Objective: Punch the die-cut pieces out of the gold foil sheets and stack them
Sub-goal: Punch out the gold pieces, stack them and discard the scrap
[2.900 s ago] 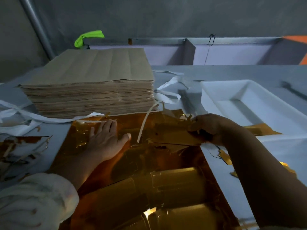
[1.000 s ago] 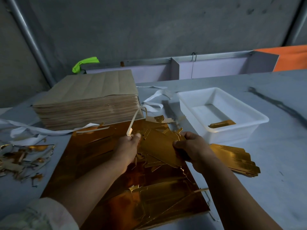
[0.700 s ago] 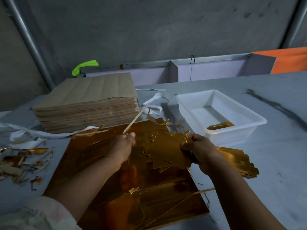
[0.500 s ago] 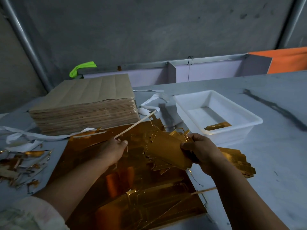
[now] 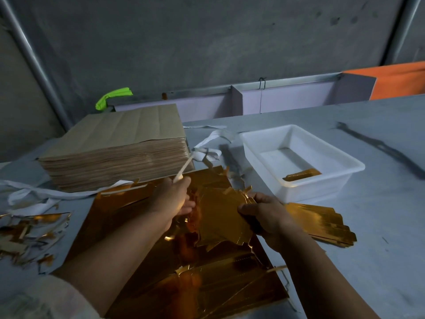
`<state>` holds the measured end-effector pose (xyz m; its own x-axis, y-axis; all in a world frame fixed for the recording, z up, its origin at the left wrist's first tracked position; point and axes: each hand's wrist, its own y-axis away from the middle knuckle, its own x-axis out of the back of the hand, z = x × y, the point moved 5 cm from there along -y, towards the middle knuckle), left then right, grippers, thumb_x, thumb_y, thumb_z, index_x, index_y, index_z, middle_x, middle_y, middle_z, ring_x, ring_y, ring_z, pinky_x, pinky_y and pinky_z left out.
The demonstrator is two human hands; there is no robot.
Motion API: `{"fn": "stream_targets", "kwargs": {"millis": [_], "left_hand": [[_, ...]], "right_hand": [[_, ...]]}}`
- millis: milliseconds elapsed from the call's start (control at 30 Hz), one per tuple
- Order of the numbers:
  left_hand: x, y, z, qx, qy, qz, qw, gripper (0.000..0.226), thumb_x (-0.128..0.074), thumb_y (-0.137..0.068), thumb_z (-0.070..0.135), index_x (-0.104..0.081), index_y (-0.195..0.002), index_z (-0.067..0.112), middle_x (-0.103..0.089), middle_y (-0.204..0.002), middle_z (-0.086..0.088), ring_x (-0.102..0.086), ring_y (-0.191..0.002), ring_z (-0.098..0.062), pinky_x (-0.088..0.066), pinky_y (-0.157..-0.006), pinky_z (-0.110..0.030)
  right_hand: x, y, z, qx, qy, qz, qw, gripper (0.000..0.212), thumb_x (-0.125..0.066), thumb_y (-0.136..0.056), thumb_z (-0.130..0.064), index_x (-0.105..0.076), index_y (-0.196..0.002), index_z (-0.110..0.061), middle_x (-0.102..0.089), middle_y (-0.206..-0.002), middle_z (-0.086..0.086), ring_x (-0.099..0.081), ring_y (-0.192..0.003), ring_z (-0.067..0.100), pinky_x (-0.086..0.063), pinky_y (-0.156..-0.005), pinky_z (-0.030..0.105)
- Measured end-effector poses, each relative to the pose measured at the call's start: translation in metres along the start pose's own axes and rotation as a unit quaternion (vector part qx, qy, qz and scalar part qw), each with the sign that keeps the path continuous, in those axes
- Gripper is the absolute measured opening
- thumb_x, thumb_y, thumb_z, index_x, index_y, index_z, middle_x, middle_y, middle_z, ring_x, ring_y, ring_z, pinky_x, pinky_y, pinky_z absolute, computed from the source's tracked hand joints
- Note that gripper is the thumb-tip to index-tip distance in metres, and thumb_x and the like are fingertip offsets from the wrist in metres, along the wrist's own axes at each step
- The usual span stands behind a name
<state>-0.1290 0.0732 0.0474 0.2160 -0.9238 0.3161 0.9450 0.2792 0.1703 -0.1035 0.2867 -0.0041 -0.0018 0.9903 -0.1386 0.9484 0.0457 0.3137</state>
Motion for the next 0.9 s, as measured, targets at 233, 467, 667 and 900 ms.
{"fn": "stream_targets", "kwargs": {"millis": [233,467,667,900], "left_hand": [[0.006,-0.011,-0.01,0.076,0.143,-0.007,0.987,0.006,-0.051,-0.099,0.008,-0.051,-0.104,0.01,-0.062,-0.098,-0.015,-0.069,-0.086,-0.024,-0.056,-0.07,-0.033],[0.04,-0.032,-0.029,0.173,0.263,0.04,0.948,0.043,-0.049,-0.095,-0.008,-0.045,-0.136,0.003,-0.056,-0.113,-0.021,-0.063,-0.1,-0.027,-0.054,-0.089,-0.038],[0.07,-0.054,-0.031,0.112,-0.096,0.138,0.979,0.034,-0.04,-0.095,-0.005,-0.05,-0.128,-0.002,-0.054,-0.113,-0.021,-0.055,-0.093,-0.029,-0.043,-0.064,-0.031],[0.051,-0.029,0.021,-0.184,-0.225,0.077,0.954,0.011,-0.051,-0.097,0.015,-0.06,-0.092,0.021,-0.062,-0.099,-0.007,-0.059,-0.095,-0.027,-0.046,-0.077,-0.04]], "right_hand": [[0.011,-0.001,0.001,-0.017,0.015,0.001,1.0,0.017,-0.066,-0.09,-0.009,-0.06,-0.106,-0.014,-0.063,-0.104,0.013,-0.064,-0.093,0.031,-0.052,-0.065,0.034],[0.014,0.002,-0.006,-0.019,0.012,-0.085,0.996,0.018,-0.064,-0.087,-0.002,-0.064,-0.102,-0.012,-0.062,-0.108,0.02,-0.06,-0.102,0.038,-0.047,-0.078,0.04],[0.012,-0.002,-0.006,-0.006,0.043,-0.082,0.996,0.017,-0.066,-0.087,-0.004,-0.063,-0.1,-0.014,-0.063,-0.103,0.017,-0.06,-0.093,0.032,-0.049,-0.069,0.034],[0.0,-0.007,-0.001,-0.005,0.083,-0.075,0.994,0.016,-0.068,-0.087,-0.008,-0.064,-0.1,-0.017,-0.064,-0.097,0.01,-0.061,-0.086,0.024,-0.047,-0.065,0.03]]}}
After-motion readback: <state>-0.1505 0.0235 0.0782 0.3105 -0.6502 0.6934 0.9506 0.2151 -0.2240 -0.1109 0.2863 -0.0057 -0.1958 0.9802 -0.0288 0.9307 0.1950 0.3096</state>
